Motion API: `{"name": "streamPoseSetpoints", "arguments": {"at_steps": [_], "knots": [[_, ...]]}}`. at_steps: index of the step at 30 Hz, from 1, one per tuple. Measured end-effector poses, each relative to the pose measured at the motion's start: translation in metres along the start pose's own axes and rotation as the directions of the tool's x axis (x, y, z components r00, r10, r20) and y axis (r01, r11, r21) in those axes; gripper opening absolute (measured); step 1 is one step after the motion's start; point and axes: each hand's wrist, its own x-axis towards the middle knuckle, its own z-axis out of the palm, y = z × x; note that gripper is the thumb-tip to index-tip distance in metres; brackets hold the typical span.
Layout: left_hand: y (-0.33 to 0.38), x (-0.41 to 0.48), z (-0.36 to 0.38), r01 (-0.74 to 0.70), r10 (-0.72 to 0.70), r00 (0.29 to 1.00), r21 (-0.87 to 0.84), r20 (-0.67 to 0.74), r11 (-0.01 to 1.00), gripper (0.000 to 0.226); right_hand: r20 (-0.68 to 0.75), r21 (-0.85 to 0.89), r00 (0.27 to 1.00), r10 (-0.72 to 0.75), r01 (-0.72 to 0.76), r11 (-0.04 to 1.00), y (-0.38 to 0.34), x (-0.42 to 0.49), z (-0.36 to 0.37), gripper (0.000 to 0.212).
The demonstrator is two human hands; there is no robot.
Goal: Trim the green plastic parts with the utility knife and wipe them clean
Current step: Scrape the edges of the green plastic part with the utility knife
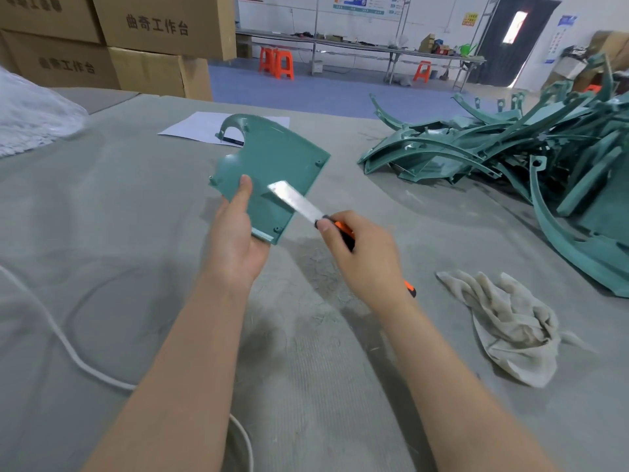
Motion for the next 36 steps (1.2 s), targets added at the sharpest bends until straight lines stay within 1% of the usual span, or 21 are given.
{"name": "streamPoseSetpoints", "arguments": {"at_steps": [3,5,7,12,18,21,24,28,30,33,35,36], "knots": [[0.001,-0.001,0.0,-0.005,0.005,0.999,-0.003,0.032,1.0,0.026,-0.155,0.106,0.984,0.086,-0.07,0.992,0.007,0.005,-0.009,0.029],[0.001,-0.003,0.001,-0.003,0.001,0.998,0.025,0.062,1.0,0.027,-0.225,0.123,0.964,0.142,-0.116,0.986,0.012,0.008,-0.014,0.03],[0.0,-0.004,0.003,0.002,-0.007,0.996,0.052,0.09,0.999,0.025,-0.252,0.125,0.953,0.167,-0.139,0.982,0.016,0.009,-0.016,0.03],[0.001,-0.005,0.005,0.003,-0.008,0.994,0.043,0.108,0.999,0.025,-0.25,0.101,0.957,0.146,-0.124,0.987,0.017,0.009,-0.013,0.033],[0.002,-0.004,0.005,0.005,-0.006,0.996,0.013,0.084,1.0,0.025,-0.212,0.121,0.968,0.135,-0.111,0.986,0.014,0.008,-0.013,0.033],[0.002,-0.004,0.004,0.007,-0.008,0.999,0.014,0.054,1.0,0.028,-0.188,0.107,0.975,0.12,-0.101,0.989,0.012,0.007,-0.012,0.034],[0.002,-0.004,0.003,-0.006,0.005,1.0,0.02,0.03,1.0,0.026,-0.156,0.09,0.982,0.107,-0.093,0.992,0.009,0.006,-0.011,0.035],[0.002,-0.004,0.003,-0.012,0.012,1.0,0.01,0.016,1.0,0.027,-0.118,0.079,0.989,0.089,-0.08,0.994,0.008,0.005,-0.008,0.032],[0.002,-0.004,0.004,-0.026,0.026,1.0,-0.007,0.007,1.0,0.024,-0.066,0.036,0.996,0.062,-0.06,0.998,0.006,0.004,-0.005,0.03],[0.002,-0.003,0.006,-0.049,0.049,0.999,-0.038,-0.01,0.998,0.022,0.094,-0.044,0.995,-0.029,0.033,0.998,-0.002,-0.001,0.004,0.031],[0.004,-0.004,0.006,-0.047,0.046,0.999,-0.06,-0.023,0.997,0.026,0.161,-0.047,0.983,-0.091,0.099,0.994,-0.007,-0.005,0.009,0.03],[0.006,-0.005,0.005,-0.04,0.037,0.999,-0.083,-0.036,0.996,0.031,0.171,-0.039,0.98,-0.104,0.112,0.993,-0.007,-0.005,0.01,0.03]]}}
